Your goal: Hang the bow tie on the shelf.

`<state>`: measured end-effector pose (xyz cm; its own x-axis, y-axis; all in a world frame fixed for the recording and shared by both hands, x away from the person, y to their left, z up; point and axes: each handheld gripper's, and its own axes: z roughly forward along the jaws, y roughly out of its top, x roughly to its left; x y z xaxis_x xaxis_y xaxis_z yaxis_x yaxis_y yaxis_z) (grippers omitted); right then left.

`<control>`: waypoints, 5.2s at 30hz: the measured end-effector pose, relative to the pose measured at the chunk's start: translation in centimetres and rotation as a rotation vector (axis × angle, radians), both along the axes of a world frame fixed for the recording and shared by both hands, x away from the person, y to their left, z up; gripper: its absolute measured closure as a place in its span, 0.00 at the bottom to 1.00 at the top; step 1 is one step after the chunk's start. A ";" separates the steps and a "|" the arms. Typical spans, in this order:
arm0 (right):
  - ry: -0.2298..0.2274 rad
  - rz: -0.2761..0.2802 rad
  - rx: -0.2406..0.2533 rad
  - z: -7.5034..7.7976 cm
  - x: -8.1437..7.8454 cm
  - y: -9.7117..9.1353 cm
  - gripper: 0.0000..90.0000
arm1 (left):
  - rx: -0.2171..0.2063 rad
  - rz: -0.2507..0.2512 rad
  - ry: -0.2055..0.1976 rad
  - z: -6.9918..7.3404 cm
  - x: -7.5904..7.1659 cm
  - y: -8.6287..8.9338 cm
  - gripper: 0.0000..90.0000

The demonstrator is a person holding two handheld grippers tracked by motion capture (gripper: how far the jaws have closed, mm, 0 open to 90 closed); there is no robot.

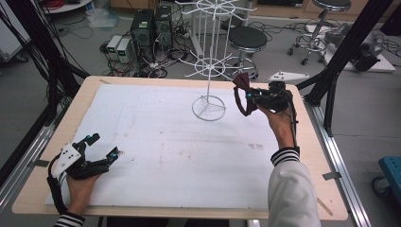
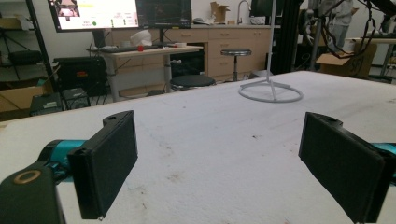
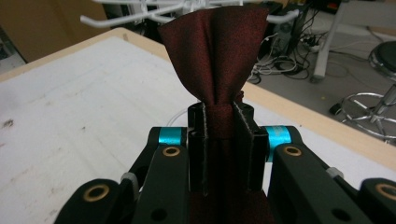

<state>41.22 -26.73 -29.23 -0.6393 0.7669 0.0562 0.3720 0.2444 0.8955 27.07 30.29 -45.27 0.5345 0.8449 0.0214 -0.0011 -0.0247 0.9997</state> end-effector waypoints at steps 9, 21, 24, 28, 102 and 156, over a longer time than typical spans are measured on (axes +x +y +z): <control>-0.028 -0.040 0.002 1.7 0.1 0.5 0.86 | -0.006 0.001 0.000 0.0 0.0 0.0 0.13; -0.059 -0.043 0.010 3.1 0.5 1.4 0.86 | -0.008 0.002 0.001 0.0 0.0 0.0 0.13; -0.064 -0.043 0.017 3.4 0.5 1.6 0.86 | -0.009 0.002 0.000 0.0 0.0 0.0 0.13; -0.069 -0.038 0.022 3.8 0.5 1.8 0.86 | -0.012 0.002 0.000 0.0 0.0 0.0 0.13; -0.039 -0.011 -0.029 3.3 2.7 8.4 0.40 | -0.006 0.000 0.000 0.0 0.0 0.0 0.13; -0.271 -0.127 0.174 -11.9 -15.1 -0.9 0.01 | -0.013 0.006 0.002 0.0 0.0 0.0 0.13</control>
<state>26.08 -27.58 -41.14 -0.5494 0.8349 0.0346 0.1329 0.0464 0.9900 27.10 30.29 -45.29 0.5294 0.8483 0.0092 0.0008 -0.0113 0.9999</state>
